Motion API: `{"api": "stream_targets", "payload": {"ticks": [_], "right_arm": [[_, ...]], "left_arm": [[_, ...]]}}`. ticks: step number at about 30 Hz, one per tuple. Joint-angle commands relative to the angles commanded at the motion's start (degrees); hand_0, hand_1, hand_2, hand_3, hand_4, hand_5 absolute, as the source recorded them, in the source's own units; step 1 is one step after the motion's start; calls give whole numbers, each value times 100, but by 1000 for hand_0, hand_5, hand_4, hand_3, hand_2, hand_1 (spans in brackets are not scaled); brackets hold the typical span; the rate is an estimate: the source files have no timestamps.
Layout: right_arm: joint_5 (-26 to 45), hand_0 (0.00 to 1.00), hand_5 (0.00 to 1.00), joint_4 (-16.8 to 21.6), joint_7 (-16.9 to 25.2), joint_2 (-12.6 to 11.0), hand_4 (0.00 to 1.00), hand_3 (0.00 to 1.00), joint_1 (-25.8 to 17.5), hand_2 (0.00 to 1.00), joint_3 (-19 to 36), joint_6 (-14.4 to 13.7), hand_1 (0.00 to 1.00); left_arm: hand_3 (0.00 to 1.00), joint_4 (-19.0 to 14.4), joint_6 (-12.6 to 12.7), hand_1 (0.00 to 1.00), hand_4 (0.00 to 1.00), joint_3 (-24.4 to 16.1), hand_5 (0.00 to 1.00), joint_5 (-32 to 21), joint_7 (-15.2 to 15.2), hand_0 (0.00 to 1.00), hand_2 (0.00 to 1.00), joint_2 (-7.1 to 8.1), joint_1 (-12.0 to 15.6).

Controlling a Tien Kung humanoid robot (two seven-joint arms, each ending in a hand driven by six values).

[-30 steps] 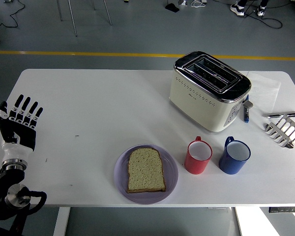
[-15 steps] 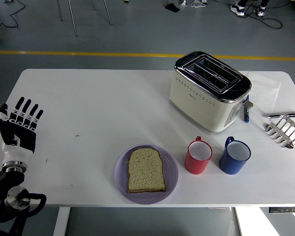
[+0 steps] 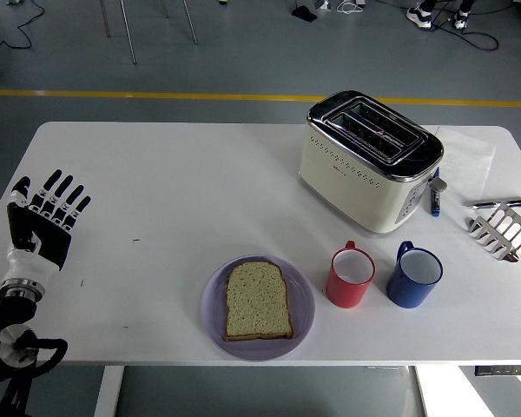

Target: Push plate across desktop,pick up the break from the machine,place the break in the plate

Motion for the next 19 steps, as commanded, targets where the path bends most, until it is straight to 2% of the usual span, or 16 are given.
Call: {"api": "stream_targets", "payload": {"ticks": [6,19], "right_arm": [[12,774,564,-7,-6,-2,525,662,6,704,-6,4,707],[54,773,563,-67,-46,7,525,661,17,703,32,16,706]], "left_arm": [[813,-45,-95,820,595,-64,998,212,100,793,862,7,-22],[809,-67,-37,816,596,-135,998,197,28,793,859,-62,-15]]}}
